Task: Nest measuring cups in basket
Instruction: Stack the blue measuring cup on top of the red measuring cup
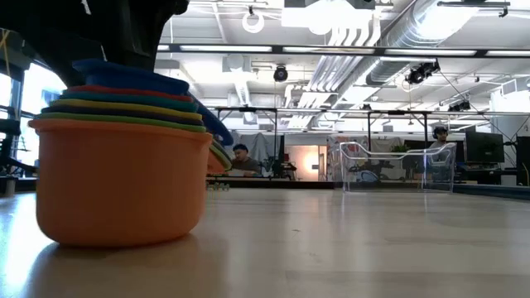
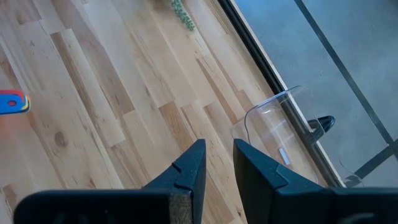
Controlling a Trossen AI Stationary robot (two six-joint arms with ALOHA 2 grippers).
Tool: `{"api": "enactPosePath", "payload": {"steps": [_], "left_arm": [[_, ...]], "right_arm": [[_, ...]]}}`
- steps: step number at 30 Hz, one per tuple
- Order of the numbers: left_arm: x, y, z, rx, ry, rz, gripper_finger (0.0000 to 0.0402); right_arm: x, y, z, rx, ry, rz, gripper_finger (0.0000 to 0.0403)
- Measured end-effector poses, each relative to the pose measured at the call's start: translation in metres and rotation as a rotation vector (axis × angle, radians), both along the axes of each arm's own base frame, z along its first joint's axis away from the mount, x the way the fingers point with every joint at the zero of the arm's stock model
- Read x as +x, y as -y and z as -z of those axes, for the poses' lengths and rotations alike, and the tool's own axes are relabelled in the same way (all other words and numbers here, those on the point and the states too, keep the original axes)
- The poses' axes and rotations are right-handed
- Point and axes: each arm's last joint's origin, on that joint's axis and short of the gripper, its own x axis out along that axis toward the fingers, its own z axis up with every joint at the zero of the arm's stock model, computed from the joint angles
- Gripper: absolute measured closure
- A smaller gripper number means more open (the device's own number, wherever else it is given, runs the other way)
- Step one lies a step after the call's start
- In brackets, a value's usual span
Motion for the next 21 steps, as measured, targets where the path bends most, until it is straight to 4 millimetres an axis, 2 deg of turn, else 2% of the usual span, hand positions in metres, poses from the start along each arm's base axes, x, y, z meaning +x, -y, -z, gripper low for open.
{"api": "enactPosePath", "payload": {"steps": [6, 21], "left_arm": [[0.0008, -0.0013, -0.0006, -0.034, -0.019, -0.005, 0.0288], [0.0095, 0.0003, -0.0025, -0.054, 0.036, 0.107, 0.0282]], "right_arm": [[0.0000, 0.0000, 0.0000, 0.000, 0.000, -0.001, 0.0330], [0.0000, 0.0000, 0.0000, 0.001, 0.000, -0.002, 0.0330]]}}
